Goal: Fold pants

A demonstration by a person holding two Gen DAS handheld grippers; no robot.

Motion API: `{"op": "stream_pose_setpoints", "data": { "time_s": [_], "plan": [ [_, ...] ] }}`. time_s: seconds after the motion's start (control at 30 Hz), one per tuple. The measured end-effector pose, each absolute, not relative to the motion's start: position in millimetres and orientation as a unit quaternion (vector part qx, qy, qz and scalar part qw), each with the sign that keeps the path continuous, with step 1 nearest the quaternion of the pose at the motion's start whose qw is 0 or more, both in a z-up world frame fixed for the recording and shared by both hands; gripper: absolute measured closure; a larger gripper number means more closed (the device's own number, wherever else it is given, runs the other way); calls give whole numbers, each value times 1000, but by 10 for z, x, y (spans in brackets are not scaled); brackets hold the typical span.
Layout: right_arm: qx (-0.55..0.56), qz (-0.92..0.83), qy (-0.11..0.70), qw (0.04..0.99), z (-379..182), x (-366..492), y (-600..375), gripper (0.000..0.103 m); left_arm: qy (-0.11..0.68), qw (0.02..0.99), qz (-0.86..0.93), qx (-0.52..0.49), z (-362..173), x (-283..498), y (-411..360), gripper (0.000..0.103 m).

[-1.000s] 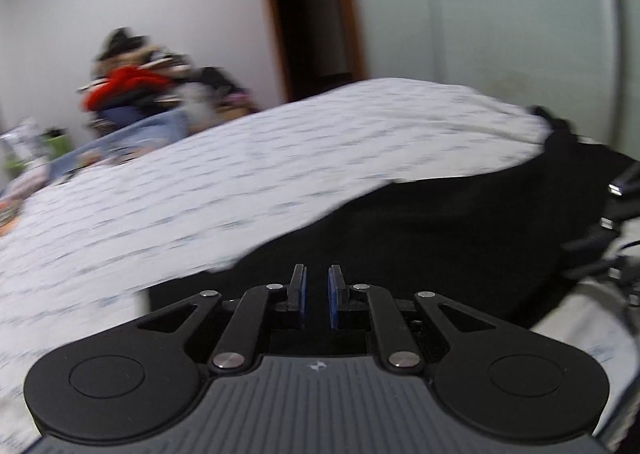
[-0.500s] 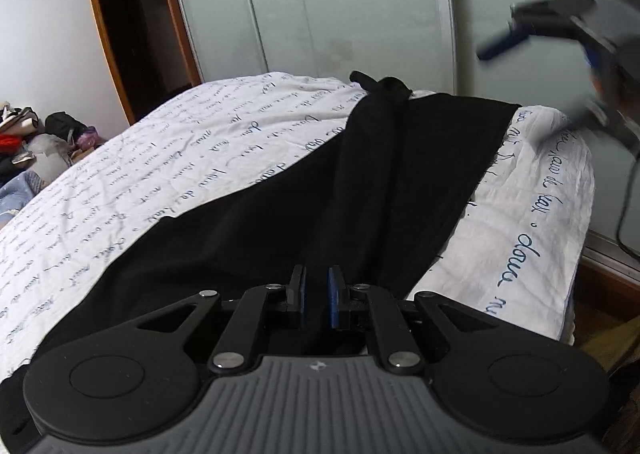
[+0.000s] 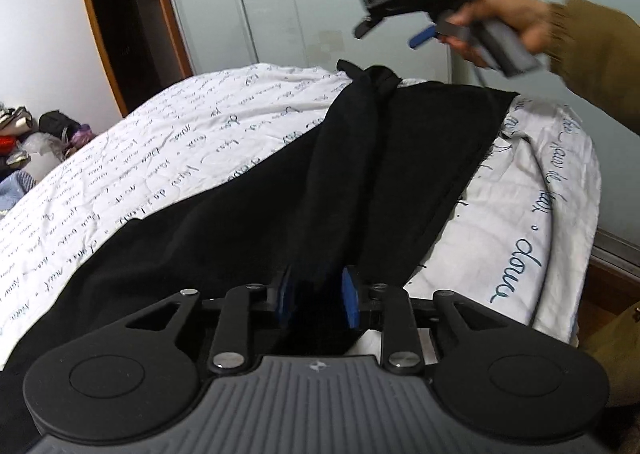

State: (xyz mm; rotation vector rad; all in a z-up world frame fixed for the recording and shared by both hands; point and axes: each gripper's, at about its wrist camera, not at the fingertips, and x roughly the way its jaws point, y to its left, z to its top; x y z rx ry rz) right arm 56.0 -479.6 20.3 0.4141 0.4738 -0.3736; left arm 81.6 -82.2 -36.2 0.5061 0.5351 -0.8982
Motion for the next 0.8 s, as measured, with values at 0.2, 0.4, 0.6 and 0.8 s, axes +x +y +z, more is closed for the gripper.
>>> {"op": "stream_pose_setpoints", "data": {
  "time_s": [0.2, 0.4, 0.6, 0.8],
  "plan": [
    [127, -236, 286, 920, 211, 1413, -4916, 20, 240, 836, -423, 253, -433, 780, -901, 77],
    [112, -248, 355, 894, -12, 1798, -5065, 93, 243, 835, -427, 249, -436, 806, -901, 77],
    [162, -252, 293, 908, 100, 1312, -5137, 99, 261, 837, -434, 207, -430, 897, -825, 81],
    [256, -251, 205, 911, 320, 473, -5293, 99, 267, 836, -436, 197, -403, 900, -801, 96]
  ]
}}
